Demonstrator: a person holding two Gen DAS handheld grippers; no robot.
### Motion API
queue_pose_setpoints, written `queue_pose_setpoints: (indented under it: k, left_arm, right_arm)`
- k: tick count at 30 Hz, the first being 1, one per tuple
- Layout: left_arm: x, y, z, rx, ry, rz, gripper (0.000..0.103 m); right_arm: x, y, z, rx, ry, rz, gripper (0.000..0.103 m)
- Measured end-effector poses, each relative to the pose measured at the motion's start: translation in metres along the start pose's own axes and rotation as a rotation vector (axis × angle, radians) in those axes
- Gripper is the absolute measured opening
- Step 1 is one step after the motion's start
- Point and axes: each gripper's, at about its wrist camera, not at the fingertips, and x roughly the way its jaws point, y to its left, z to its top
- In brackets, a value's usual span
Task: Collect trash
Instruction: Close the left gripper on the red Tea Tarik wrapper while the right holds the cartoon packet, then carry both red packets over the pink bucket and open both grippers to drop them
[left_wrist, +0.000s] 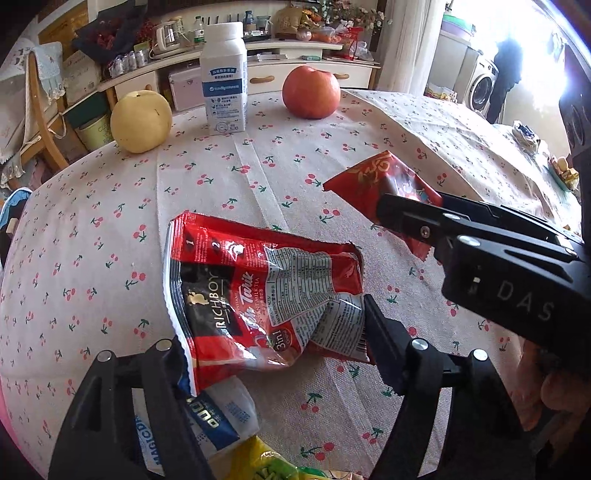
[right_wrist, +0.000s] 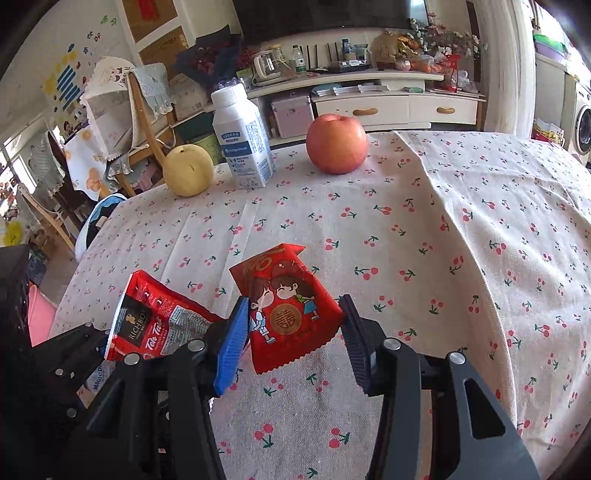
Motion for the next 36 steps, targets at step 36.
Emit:
queue_pose_setpoints:
  k: [36]
  left_arm:
    - [-0.066,0.041,-0.047,-0.19,-0.154,-0.042,0.046]
  right_arm:
    - [-0.052,0.02,-0.012,0.039,-0.025,0.177,0.05]
